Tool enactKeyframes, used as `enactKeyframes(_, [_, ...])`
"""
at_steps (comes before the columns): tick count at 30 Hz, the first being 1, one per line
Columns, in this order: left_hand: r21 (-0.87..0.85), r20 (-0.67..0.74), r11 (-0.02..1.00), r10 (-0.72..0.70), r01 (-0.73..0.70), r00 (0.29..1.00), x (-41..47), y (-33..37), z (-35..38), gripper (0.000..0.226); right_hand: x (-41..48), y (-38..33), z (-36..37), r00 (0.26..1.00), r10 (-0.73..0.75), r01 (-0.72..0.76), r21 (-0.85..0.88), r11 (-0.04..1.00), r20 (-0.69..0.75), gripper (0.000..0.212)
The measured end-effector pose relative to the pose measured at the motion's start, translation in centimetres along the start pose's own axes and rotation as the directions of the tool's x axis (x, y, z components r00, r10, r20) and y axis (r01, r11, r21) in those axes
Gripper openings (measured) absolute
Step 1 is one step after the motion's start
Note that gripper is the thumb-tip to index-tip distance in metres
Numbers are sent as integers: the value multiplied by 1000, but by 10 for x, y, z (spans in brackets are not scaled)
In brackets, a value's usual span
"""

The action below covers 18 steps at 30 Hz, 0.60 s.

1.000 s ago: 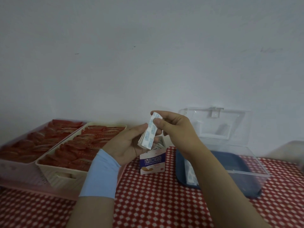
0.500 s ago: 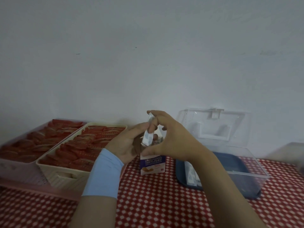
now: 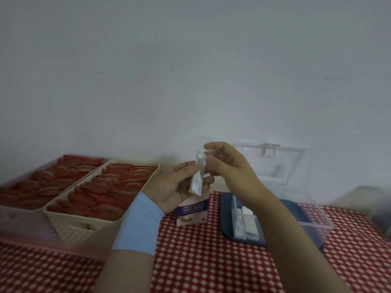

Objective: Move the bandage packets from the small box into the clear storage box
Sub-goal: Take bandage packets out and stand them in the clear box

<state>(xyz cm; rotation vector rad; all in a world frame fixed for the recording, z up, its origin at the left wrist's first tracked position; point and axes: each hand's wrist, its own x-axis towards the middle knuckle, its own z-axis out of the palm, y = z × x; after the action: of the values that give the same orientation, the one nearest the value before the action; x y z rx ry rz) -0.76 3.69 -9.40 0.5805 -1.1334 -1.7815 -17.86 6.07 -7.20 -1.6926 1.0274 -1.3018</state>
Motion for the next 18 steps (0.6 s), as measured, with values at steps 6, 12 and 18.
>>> enactKeyframes(6, [82,46,995,-54,51,997,-2,-6,26,45,-4,-9,-37,976,194,-187,-78,979,100,17])
enactKeyframes(12, [335,-12,940,-58,59,998,5,-9,47,26,-16,-18,-62,978,210,-203,-212,956,11,11])
enactKeyframes(18, [819,-99,569,275,-79,956,9,-15,69,8,-24,-22,-76,976,171,-203,-281,938,-132,9])
